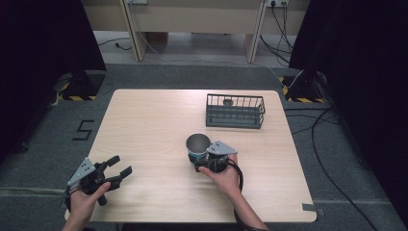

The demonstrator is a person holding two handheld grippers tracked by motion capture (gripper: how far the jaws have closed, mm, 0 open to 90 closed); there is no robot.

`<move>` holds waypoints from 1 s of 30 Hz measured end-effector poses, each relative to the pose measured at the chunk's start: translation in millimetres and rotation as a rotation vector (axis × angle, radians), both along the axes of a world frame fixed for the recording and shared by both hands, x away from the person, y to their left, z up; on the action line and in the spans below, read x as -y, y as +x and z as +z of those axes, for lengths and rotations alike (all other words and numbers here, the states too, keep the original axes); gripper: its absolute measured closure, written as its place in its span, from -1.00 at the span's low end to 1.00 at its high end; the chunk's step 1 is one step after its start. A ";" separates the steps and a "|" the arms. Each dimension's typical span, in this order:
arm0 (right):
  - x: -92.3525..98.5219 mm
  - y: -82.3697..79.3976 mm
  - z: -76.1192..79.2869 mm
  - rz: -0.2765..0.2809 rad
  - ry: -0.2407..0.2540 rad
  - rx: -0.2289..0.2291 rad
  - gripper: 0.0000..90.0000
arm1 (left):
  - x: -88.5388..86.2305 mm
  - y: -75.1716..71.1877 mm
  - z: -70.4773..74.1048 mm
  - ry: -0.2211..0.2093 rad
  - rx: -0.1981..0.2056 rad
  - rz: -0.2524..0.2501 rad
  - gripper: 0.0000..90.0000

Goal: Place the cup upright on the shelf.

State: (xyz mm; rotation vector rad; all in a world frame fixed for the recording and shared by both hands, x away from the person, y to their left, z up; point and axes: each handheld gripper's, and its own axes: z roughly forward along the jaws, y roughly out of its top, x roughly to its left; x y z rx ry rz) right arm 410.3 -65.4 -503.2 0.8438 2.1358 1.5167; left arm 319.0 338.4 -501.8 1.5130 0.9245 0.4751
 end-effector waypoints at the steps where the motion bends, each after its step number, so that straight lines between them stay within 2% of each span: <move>1: 0.6 0.0 0.9 -0.005 0.002 0.006 -0.60 | 0.1 0.0 0.0 0.000 0.000 0.000 -0.52; 14: 3.9 0.7 8.7 -0.003 0.024 0.015 -0.60 | 0.3 0.0 0.0 -0.001 0.000 -0.002 -0.52; 30: 9.5 2.6 15.6 -0.040 0.034 0.038 -0.60 | 0.2 -0.2 0.1 0.000 0.000 -0.002 -0.51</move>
